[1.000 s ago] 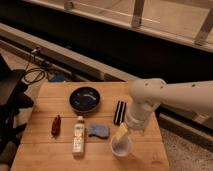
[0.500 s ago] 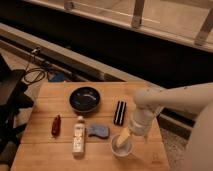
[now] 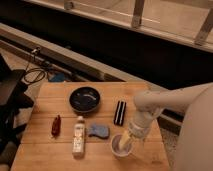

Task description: Pick up the ceramic cup

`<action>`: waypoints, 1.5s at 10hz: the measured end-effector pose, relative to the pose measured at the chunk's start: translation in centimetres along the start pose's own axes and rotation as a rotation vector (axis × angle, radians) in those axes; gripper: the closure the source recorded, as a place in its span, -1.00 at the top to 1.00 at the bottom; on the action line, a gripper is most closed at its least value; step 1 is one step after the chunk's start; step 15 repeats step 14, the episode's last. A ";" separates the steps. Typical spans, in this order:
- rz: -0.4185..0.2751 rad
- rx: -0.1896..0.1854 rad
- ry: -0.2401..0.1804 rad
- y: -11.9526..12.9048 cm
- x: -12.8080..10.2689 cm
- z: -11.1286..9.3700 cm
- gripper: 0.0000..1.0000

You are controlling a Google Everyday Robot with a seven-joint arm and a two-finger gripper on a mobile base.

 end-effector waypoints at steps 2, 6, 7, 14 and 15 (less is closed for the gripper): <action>-0.002 -0.002 0.002 0.4 -0.2 0.3 -0.10; -0.023 -0.019 -0.004 0.5 0.0 0.0 -0.88; -0.033 -0.029 -0.031 0.7 0.4 -1.0 -0.99; -0.140 -0.058 -0.284 4.8 2.3 -10.9 -1.00; -0.140 -0.058 -0.284 4.8 2.3 -10.9 -1.00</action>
